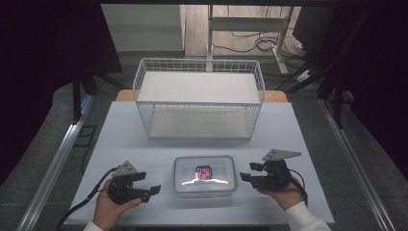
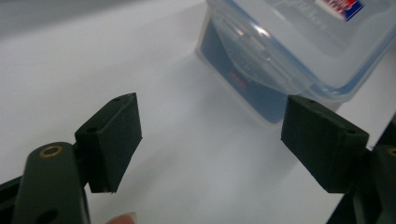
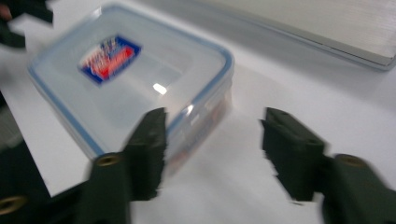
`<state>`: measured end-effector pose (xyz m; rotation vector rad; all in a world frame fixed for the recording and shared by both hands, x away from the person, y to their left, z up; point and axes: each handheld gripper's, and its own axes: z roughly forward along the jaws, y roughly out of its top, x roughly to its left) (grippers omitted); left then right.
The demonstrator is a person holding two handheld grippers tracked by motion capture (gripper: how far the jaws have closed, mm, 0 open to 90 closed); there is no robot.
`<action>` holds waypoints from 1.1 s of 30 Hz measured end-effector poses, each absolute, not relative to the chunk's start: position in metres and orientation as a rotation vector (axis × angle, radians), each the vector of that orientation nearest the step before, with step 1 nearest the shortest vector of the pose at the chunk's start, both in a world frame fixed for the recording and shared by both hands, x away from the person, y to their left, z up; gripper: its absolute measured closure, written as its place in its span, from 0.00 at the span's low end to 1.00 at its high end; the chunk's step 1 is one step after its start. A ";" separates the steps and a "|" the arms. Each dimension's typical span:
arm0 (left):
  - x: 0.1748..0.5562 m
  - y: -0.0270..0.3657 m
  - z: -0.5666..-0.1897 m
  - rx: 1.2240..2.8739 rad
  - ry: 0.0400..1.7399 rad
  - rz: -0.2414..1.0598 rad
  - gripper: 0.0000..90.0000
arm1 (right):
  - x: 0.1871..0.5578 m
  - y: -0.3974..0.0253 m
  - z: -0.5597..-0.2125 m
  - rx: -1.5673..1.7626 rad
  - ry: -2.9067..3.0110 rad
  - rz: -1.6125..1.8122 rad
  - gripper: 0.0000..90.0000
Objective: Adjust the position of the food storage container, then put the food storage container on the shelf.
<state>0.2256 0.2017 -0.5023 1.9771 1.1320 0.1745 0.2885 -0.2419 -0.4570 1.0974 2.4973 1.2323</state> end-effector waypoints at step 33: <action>0.246 0.195 -0.487 1.770 1.176 -0.009 0.14 | 0.292 -0.224 -0.453 1.025 2.445 1.327 0.22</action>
